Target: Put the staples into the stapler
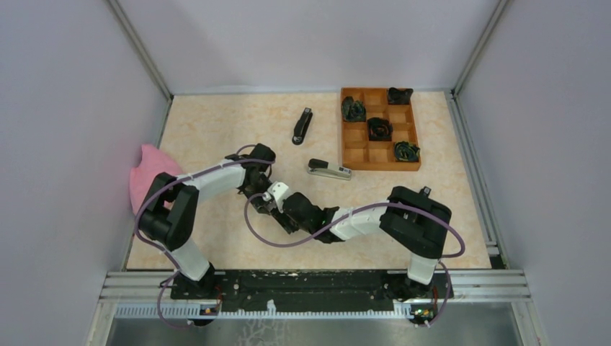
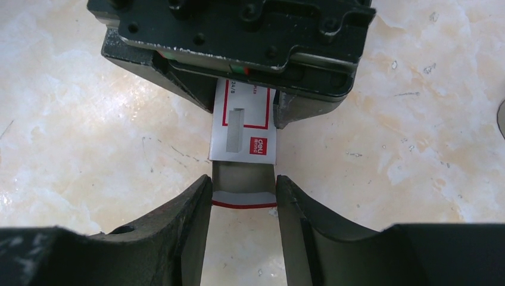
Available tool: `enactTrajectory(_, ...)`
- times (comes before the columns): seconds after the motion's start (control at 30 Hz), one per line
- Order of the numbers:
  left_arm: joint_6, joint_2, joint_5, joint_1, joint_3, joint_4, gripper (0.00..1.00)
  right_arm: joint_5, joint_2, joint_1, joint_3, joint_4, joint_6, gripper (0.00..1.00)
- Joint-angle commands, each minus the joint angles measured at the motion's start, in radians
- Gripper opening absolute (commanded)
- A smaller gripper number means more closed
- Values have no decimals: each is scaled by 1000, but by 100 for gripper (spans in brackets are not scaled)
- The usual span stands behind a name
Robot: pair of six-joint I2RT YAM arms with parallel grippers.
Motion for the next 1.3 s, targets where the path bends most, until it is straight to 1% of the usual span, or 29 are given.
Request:
enactTrajectory(0.0, -4, 25, -75, 0, 16, -72, 49, 6, -7, 9, -18, 55, -27, 44)
enactTrajectory(0.53, 19, 20, -86, 46, 12, -91, 50, 5, -69, 9, -97, 48, -53, 44)
enactTrajectory(0.8, 29, 5, -85, 55, -2, -81, 51, -34, -74, 9, -81, 32, -68, 46)
enactTrajectory(0.83, 29, 6, -85, 55, -4, -81, 51, -36, -68, 9, -75, 32, -67, 47)
enactTrajectory(0.93, 28, 6, -83, 55, -5, -80, 51, -46, -46, 10, -50, 31, -62, 57)
enactTrajectory(1.03, 28, 8, -79, 56, -9, -74, 51, -56, -24, 9, -29, 45, -50, 63)
enactTrajectory(1.1, 29, 10, -75, 56, -11, -72, 51, -51, -7, 10, -16, 60, -43, 65)
enactTrajectory(1.27, 28, 10, -71, 55, -13, -69, 51, -41, 41, 9, 27, 71, -40, 66)
